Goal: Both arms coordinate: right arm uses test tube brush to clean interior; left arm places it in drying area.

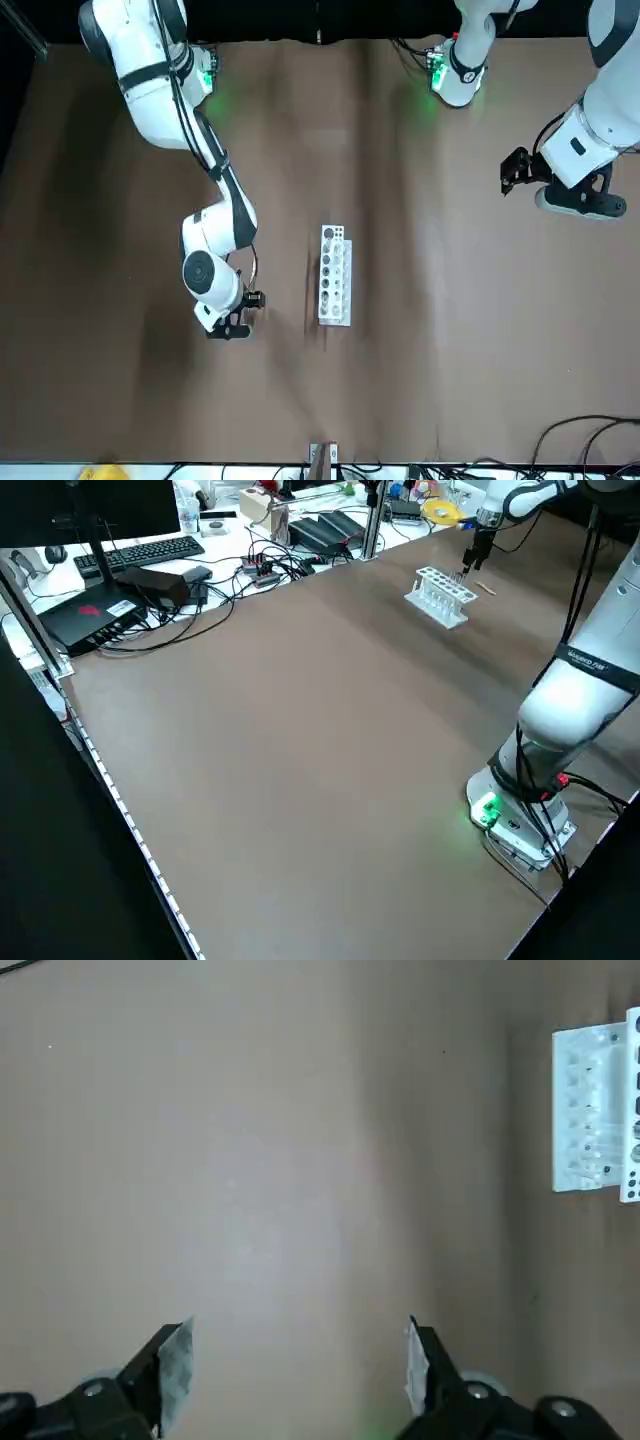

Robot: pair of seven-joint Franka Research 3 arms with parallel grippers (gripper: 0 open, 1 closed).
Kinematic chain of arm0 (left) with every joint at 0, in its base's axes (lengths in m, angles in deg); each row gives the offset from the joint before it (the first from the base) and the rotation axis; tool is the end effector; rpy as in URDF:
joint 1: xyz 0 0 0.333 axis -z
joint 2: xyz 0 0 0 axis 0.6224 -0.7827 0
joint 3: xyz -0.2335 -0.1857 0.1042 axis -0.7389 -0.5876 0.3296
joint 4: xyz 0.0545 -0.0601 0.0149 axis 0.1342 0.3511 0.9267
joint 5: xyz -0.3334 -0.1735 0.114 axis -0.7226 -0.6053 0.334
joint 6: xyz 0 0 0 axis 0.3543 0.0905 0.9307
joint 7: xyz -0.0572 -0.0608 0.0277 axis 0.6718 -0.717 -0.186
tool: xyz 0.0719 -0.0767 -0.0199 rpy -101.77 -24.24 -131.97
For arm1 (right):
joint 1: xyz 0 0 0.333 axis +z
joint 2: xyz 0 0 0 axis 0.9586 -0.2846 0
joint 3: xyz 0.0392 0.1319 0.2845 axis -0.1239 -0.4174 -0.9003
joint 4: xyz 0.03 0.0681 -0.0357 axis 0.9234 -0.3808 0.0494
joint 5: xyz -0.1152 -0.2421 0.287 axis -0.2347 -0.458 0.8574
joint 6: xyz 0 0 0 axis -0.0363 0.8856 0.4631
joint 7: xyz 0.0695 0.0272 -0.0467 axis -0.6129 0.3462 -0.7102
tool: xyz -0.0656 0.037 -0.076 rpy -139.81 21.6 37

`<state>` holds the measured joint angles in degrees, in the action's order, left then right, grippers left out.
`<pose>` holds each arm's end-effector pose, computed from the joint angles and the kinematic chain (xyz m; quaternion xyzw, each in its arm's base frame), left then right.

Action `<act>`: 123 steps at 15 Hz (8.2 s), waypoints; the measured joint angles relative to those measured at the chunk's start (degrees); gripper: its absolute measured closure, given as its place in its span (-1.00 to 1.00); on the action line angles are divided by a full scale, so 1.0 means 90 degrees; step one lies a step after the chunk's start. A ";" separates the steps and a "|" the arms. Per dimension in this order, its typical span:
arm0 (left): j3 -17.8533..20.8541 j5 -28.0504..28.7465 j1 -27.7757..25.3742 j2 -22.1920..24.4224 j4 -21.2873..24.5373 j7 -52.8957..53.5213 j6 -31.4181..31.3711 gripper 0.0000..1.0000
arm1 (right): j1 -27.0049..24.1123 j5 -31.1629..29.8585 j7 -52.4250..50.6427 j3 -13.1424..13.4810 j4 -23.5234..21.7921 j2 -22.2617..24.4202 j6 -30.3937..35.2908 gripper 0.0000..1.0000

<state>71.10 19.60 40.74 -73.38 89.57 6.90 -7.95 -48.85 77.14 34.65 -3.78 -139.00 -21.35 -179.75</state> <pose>0.5605 -0.0984 0.5931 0.9952 -0.0959 -0.0190 0.0020 0.6662 0.2782 0.1975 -0.9994 -0.0062 0.0211 0.0277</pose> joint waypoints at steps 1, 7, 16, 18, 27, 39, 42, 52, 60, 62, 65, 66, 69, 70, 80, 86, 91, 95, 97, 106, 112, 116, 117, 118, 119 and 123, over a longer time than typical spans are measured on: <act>0.0000 0.0000 0.0000 0.0000 0.0000 0.0000 0.0000 -1.00 | 0.0003 0.0008 0.0001 0.0000 0.0026 -0.0063 -0.0001 -0.64; -0.0092 0.0049 0.0002 0.0000 0.0000 0.0001 0.0000 -1.00 | 0.0003 0.0025 0.0036 0.0002 0.0066 -0.0245 -0.0157 -0.32; -0.0115 0.0058 0.0001 0.0000 0.0003 0.0001 0.0005 -1.00 | 0.0009 0.0022 0.0050 0.0048 0.0117 -0.0257 -0.0167 0.63; -0.0116 0.0058 0.0001 0.0000 0.0004 0.0001 0.0005 -1.00 | 0.0006 0.0024 0.0049 0.0068 0.0118 -0.0257 -0.0141 0.93; -0.0112 0.0058 -0.0055 0.0000 0.0050 0.0001 0.0006 -0.98 | 0.0033 0.0029 -0.1779 0.0030 0.0168 -0.0255 -0.0188 0.96; -0.0141 0.0059 0.0024 0.0000 0.0074 -0.0043 0.0006 -1.00 | -0.0213 0.0365 -0.5524 -0.0443 0.0643 0.0362 0.1134 0.96; -0.0141 0.0061 0.0023 -0.0001 0.0076 -0.0043 0.0005 -1.00 | -0.0587 0.0398 -0.6190 -0.1151 0.0882 0.0365 0.1108 0.96; -0.0136 0.0067 -0.0014 -0.0002 0.0081 -0.0043 0.0003 -1.00 | -0.1704 0.0833 -0.8403 -0.2894 0.0974 0.0365 0.0964 0.96; -0.0138 0.0068 -0.0011 -0.0051 0.0093 -0.0043 -0.0003 -1.00 | -0.2046 0.1686 -1.0658 -0.3236 0.0973 0.0346 0.1010 0.96; -0.0137 0.0068 -0.0016 -0.0069 0.0094 -0.0043 -0.0007 -1.00 | -0.2193 0.2008 -1.0959 -0.3236 0.0973 0.0344 0.1292 0.96; -0.0140 0.0068 -0.0014 -0.0072 0.0094 -0.0043 -0.0015 -1.00 | -0.2440 0.2642 -1.1369 -0.3242 0.0973 0.0343 0.1765 0.96; -0.0140 0.0068 -0.0014 -0.0072 0.0094 -0.0043 -0.0017 -1.00 | -0.2519 0.2888 -1.1589 -0.3243 0.0973 0.0343 0.1896 0.96; -0.0140 0.0068 -0.0015 -0.0072 0.0094 -0.0043 -0.0029 -1.00 | -0.2755 0.3547 -1.2145 -0.3244 0.0973 0.0340 0.2248 0.96; -0.0140 0.0068 -0.0015 -0.0072 0.0094 -0.0043 -0.0034 -1.00 | -0.2832 0.3776 -1.2297 -0.3244 0.0971 0.0332 0.2332 0.96; -0.0140 0.0068 -0.0017 -0.0073 0.0099 -0.0043 -0.0052 -1.00 | -0.2803 0.5499 -1.3026 -0.3333 0.0963 0.0186 0.2311 0.96; -0.0139 0.0068 -0.0035 -0.0073 0.0101 -0.0043 -0.0056 -1.00 | -0.2600 0.6929 -1.4209 -0.3349 0.0986 0.0073 0.1853 0.96; -0.0140 0.0068 -0.0035 -0.0082 0.0108 -0.0043 -0.0059 -1.00 | -0.2306 0.7668 -1.5143 -0.3347 0.0986 -0.0041 0.1416 0.96; -0.0140 0.0068 -0.0035 -0.0107 0.0110 -0.0043 -0.0067 -1.00 | -0.2110 0.7911 -1.5461 -0.3348 0.0993 -0.0091 0.1016 0.96; -0.0140 0.0068 -0.0035 -0.0121 0.0110 -0.0043 -0.0074 -1.00 | -0.2076 0.7921 -1.5505 -0.3347 0.0999 -0.0104 0.0945 0.96; -0.0150 0.0068 -0.0037 -0.0185 0.0111 -0.0053 -0.0205 -1.00 | -0.2061 0.7922 -1.5588 -0.3345 0.1000 -0.0173 0.0945 0.96; -0.0130 0.0068 -0.0097 -0.0243 0.0111 -0.0055 -0.0256 -1.00 | -0.2061 0.7922 -1.5679 -0.3269 0.1000 -0.0178 0.0945 0.96; -0.0126 0.0068 -0.0089 -0.0239 0.0111 -0.0033 -0.0253 -1.00 | -0.2061 0.7922 -1.5747 -0.3244 0.0990 -0.0191 0.0945 0.96; -0.0136 0.0068 -0.0086 -0.0238 0.0111 -0.0033 -0.0253 -1.00 | -0.2061 0.7922 -1.5753 -0.3244 0.0988 -0.0196 0.0945 0.96; -0.0146 0.0068 -0.0084 -0.0238 0.0111 -0.0034 -0.0253 -1.00 | -0.2060 0.7922 -1.5756 -0.3244 0.0983 -0.0203 0.0945 0.96; -0.0153 0.0068 -0.0081 -0.0238 0.0111 -0.0034 -0.0253 -1.00 | -0.2059 0.7922 -1.5760 -0.3244 0.0973 -0.0211 0.0945 0.96; -0.0157 0.0068 -0.0074 -0.0239 0.0113 -0.0034 -0.0253 -1.00 | -0.2051 0.7922 -1.5890 -0.3244 0.0957 -0.0285 0.0945 0.96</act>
<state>69.69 20.20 40.07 -75.53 90.59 6.60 -10.22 -67.32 148.44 -108.36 -32.98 -130.39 -23.91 -171.24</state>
